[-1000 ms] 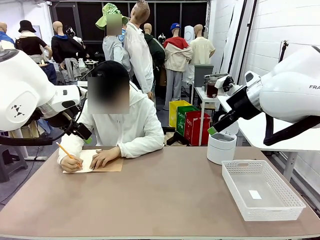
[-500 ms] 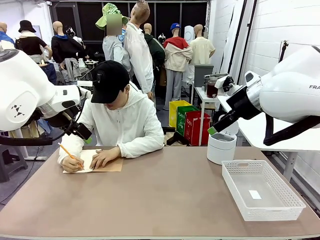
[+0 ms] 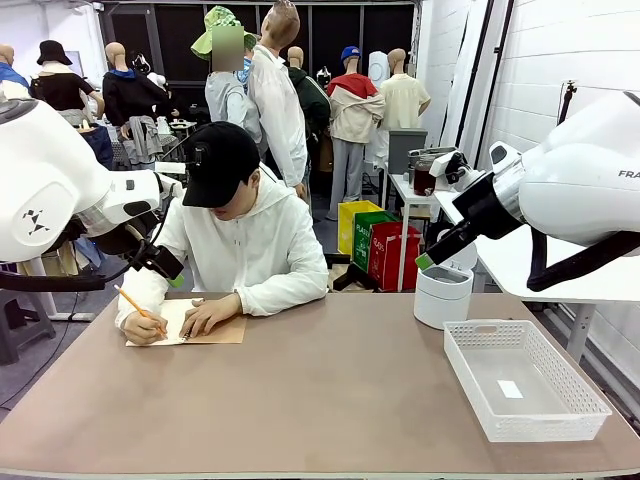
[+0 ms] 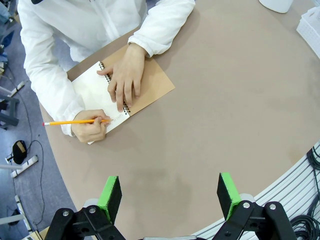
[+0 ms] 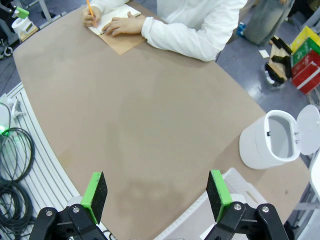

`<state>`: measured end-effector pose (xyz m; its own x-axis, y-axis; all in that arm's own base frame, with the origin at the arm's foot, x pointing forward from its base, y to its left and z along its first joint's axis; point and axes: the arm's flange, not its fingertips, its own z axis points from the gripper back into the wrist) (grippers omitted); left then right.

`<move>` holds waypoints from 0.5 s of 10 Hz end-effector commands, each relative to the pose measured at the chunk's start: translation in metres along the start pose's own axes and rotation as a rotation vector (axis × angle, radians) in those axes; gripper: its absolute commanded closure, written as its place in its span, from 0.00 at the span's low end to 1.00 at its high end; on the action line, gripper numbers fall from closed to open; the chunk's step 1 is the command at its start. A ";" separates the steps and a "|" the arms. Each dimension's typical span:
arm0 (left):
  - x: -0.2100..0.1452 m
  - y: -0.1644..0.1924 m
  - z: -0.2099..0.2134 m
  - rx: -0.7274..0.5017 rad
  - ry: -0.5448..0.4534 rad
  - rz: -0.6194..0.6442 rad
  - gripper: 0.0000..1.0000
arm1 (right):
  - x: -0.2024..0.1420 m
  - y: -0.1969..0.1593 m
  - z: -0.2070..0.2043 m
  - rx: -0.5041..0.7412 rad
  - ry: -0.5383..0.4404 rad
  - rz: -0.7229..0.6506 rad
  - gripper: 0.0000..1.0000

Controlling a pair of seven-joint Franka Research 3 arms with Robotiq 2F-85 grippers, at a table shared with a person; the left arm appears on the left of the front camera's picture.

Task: Sort the paper based on its condition.
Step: If a person hands you a paper, place it in the Organizing basket , and if it's crumpled, put it in the Trash can.

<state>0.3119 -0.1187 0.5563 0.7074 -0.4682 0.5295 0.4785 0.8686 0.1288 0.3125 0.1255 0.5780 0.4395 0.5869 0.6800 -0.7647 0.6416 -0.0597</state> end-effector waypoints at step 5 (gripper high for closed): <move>0.000 0.001 0.001 0.000 -0.007 0.004 0.00 | 0.000 0.000 0.000 0.003 -0.002 -0.003 0.00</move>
<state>0.3119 -0.1187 0.5563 0.7074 -0.4682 0.5295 0.4785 0.8686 0.1288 0.3125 0.1255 0.5780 0.4394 0.5869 0.6800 -0.7647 0.6416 -0.0597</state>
